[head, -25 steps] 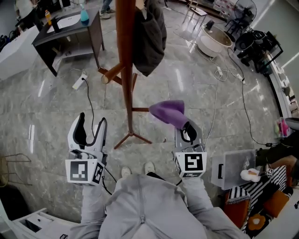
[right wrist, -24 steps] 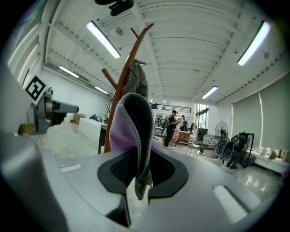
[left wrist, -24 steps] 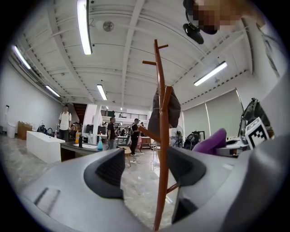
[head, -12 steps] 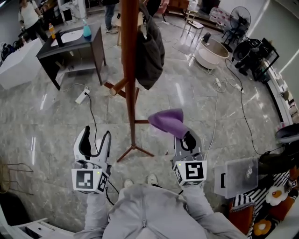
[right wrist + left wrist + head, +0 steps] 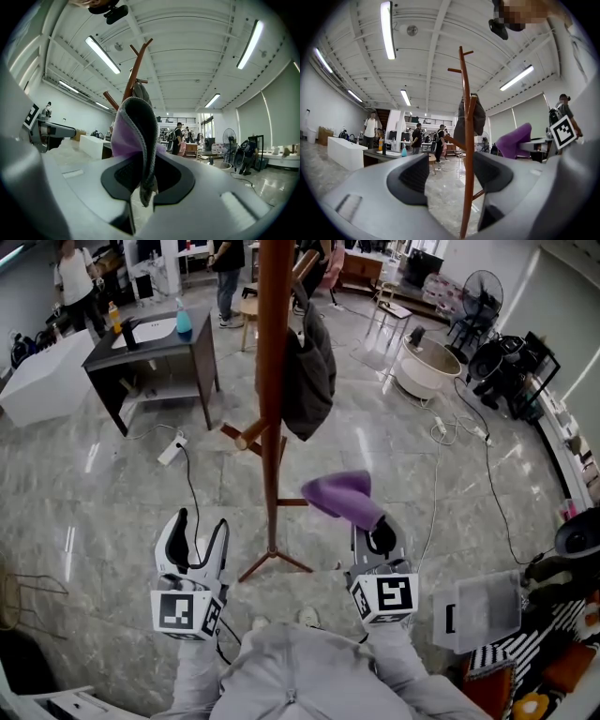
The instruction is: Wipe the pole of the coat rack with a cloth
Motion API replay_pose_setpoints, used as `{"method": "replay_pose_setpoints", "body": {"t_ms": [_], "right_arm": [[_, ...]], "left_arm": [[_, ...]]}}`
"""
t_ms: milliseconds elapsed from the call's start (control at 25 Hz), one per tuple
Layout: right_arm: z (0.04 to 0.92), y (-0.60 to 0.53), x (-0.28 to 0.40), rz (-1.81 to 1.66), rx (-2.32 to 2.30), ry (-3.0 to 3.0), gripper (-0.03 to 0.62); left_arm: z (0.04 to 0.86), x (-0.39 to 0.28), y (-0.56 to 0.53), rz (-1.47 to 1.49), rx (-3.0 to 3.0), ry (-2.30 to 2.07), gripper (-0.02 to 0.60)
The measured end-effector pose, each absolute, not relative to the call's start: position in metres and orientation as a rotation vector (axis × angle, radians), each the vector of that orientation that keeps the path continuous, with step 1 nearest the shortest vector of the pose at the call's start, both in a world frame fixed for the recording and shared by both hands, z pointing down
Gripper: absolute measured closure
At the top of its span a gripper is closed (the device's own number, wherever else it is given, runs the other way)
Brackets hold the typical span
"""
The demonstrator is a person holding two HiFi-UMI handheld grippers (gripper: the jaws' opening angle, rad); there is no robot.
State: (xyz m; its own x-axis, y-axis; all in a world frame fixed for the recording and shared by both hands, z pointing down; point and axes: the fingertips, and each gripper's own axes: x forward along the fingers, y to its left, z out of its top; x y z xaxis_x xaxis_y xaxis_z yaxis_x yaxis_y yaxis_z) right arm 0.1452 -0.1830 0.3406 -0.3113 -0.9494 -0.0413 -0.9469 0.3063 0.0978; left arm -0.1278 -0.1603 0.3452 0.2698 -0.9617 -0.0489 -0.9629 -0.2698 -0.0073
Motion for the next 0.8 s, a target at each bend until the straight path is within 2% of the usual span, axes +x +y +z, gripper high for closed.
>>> {"method": "replay_pose_setpoints", "body": {"t_ms": [800], "right_arm": [[0.3413,-0.1829,0.1463,-0.167,1.851,-2.487,0.542]], "left_arm": [[0.3433,-0.1275,-0.166,0.053,-2.487,1.863,0.264]]}}
